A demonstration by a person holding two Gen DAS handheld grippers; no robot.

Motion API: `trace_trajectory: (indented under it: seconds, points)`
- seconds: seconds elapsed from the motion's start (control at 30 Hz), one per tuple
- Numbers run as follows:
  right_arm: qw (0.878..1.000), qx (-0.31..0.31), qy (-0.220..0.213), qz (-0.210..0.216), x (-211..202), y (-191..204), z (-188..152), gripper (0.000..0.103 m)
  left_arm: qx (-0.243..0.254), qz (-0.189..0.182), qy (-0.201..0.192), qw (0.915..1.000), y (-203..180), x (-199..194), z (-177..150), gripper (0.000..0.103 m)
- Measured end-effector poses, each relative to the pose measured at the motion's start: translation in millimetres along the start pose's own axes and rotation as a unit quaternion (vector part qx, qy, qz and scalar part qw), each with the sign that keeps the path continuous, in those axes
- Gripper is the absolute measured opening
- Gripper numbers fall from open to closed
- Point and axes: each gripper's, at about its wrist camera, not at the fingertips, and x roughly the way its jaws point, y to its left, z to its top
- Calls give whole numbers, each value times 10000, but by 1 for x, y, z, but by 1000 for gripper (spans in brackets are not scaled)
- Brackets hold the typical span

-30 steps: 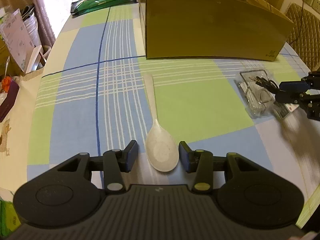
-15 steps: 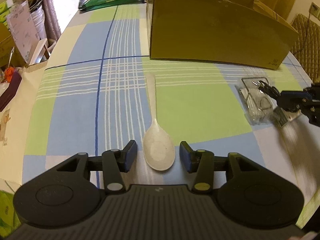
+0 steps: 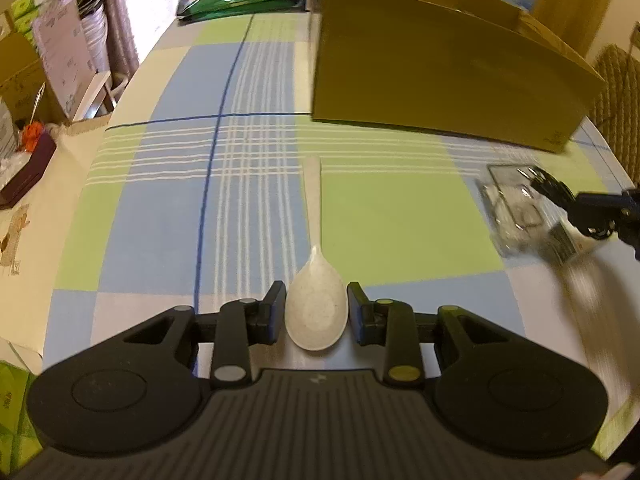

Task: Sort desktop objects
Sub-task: 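Lift the spoon with the left tool while the right tool lifts the black cable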

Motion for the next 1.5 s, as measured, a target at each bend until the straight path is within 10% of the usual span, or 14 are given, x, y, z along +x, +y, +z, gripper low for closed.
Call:
trace_trajectory:
  seconds: [1.5]
  points:
    - [9977,588,-329,14,-27,0,-4,9,772,-183,-980,9920,-72,-60,-12,27]
